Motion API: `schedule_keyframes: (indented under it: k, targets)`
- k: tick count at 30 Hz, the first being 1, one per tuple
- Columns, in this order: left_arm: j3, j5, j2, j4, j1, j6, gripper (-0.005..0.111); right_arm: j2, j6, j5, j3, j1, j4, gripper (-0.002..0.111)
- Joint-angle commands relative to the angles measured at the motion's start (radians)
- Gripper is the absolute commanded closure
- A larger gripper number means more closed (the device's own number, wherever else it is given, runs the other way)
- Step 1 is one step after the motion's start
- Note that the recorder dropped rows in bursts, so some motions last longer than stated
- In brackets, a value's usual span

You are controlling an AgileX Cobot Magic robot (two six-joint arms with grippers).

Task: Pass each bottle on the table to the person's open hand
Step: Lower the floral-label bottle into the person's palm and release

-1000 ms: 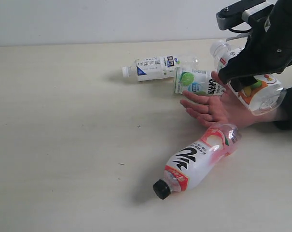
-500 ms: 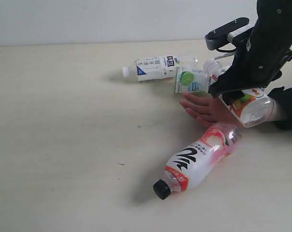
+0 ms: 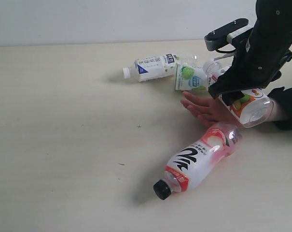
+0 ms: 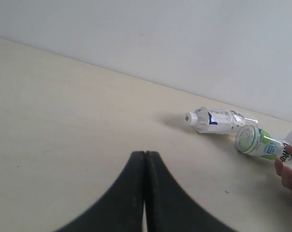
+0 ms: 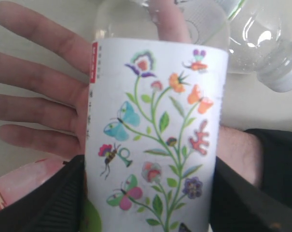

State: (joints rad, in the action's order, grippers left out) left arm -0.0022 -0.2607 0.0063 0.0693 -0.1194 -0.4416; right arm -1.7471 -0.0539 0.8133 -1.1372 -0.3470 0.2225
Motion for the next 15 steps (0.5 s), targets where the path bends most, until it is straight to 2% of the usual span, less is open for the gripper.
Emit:
schedule_keyframes:
  k: [1, 15]
  targets:
    - [0.002, 0.004, -0.006, 0.002, -0.004, 0.003, 0.107, -0.004, 0.000, -0.008, 0.004, 0.005, 0.005, 0.108]
    - [0.002, 0.004, -0.006, 0.002, -0.004, 0.003, 0.107, 0.002, 0.000, 0.007, 0.004, 0.005, 0.005, 0.108]
